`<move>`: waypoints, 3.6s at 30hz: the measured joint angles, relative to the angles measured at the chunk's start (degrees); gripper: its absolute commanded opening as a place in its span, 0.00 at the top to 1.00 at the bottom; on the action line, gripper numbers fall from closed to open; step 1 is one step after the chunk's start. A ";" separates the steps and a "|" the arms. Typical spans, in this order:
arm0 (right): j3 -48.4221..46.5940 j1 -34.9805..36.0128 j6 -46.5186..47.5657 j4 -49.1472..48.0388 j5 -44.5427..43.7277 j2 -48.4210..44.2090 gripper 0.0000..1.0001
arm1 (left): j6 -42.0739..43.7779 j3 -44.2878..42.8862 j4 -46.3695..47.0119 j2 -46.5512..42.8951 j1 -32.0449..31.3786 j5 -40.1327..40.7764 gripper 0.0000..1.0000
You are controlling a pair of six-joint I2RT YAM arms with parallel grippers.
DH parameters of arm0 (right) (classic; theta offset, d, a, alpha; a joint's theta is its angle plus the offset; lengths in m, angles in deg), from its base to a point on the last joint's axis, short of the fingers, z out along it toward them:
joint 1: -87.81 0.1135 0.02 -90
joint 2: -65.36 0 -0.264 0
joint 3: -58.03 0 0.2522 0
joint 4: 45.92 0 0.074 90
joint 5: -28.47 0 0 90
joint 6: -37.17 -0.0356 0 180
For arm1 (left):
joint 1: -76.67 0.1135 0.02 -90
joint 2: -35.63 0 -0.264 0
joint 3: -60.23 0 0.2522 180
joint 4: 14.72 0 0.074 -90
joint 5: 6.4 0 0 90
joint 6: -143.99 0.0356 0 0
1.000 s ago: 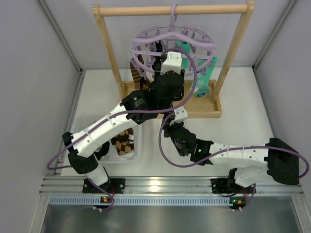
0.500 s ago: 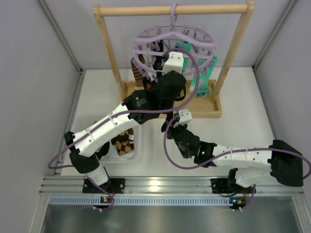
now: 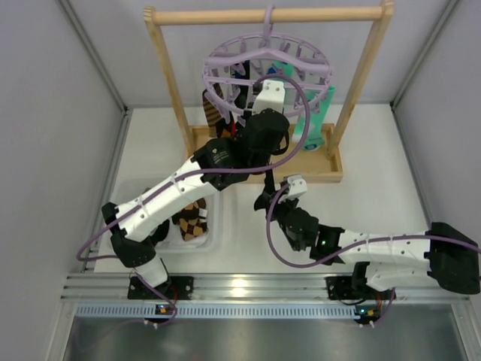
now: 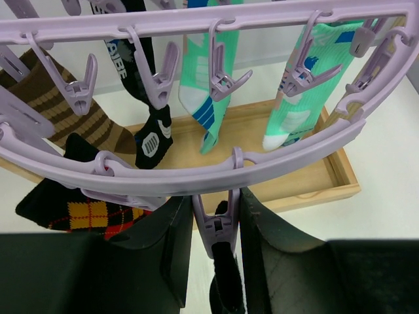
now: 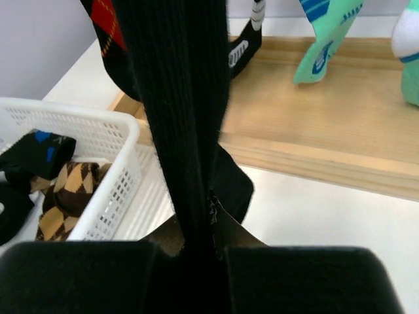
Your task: Remove the socks clipped to the hanger
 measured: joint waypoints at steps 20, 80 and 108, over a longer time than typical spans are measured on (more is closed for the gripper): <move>6.40 0.26 -2.27 1.57 4.59 -4.52 1.00 | -1.51 -0.85 -0.24 0.50 1.40 -3.39 0.66; -24.35 -0.50 8.00 19.32 39.23 10.45 0.12 | -4.70 44.96 -4.44 -59.12 5.05 2.86 0.02; -20.76 -19.76 19.74 -3.54 43.63 27.28 0.53 | -12.68 51.58 -0.04 -60.00 5.07 -10.05 0.02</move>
